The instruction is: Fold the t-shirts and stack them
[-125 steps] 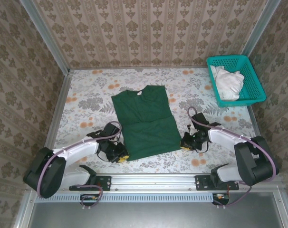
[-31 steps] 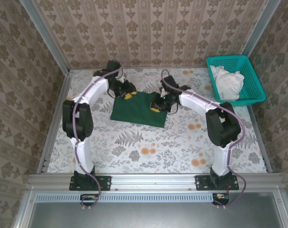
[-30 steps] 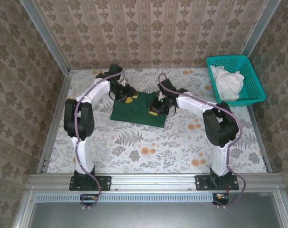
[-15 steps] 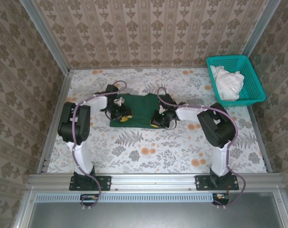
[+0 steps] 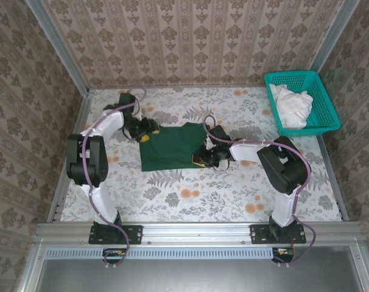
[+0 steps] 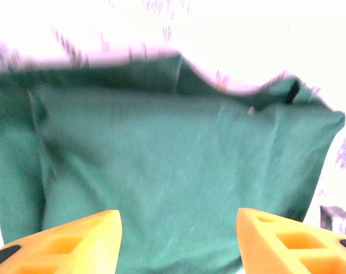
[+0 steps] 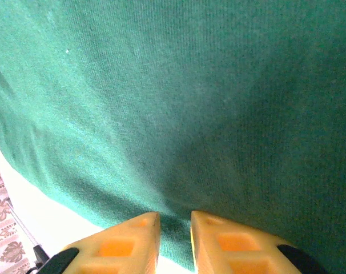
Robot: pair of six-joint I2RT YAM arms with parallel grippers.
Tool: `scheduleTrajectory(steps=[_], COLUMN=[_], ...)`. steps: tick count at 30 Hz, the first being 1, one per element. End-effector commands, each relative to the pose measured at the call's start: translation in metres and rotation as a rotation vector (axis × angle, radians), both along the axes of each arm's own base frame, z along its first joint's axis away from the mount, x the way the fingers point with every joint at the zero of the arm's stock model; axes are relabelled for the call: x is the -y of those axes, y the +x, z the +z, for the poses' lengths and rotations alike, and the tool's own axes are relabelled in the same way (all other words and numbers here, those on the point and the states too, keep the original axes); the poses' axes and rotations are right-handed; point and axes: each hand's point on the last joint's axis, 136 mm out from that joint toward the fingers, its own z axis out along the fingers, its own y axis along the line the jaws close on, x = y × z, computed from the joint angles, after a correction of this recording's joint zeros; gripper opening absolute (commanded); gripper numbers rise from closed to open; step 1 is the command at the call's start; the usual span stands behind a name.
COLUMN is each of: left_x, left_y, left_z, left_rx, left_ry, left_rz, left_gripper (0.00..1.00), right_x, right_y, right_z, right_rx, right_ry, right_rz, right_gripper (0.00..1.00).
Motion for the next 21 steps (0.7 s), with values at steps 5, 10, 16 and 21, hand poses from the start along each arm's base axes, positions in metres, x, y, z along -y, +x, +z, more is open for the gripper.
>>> scheduleTrajectory(steps=[5, 10, 16, 21], left_x=[-0.013, -0.022, -0.044, -0.067], left_y=[0.023, 0.029, 0.023, 0.024], left_z=[-0.05, -0.065, -0.073, -0.064], left_rx=[-0.13, -0.156, -0.174, -0.154], left_ry=[0.131, 0.187, 0.233, 0.244], left_rz=[-0.076, -0.084, -0.03, 0.045], left_gripper=[0.54, 0.38, 0.04, 0.13], right_x=[0.016, 0.021, 0.035, 0.037], right_y=[-0.016, -0.013, -0.012, -0.008], right_z=[-0.026, -0.028, -0.036, -0.034], right_rx=[-0.09, -0.106, -0.176, -0.2], right_ry=[-0.1, -0.118, -0.093, -0.043], right_rz=[-0.003, -0.04, -0.152, -0.214], right_gripper=[0.25, 0.25, 0.29, 0.39])
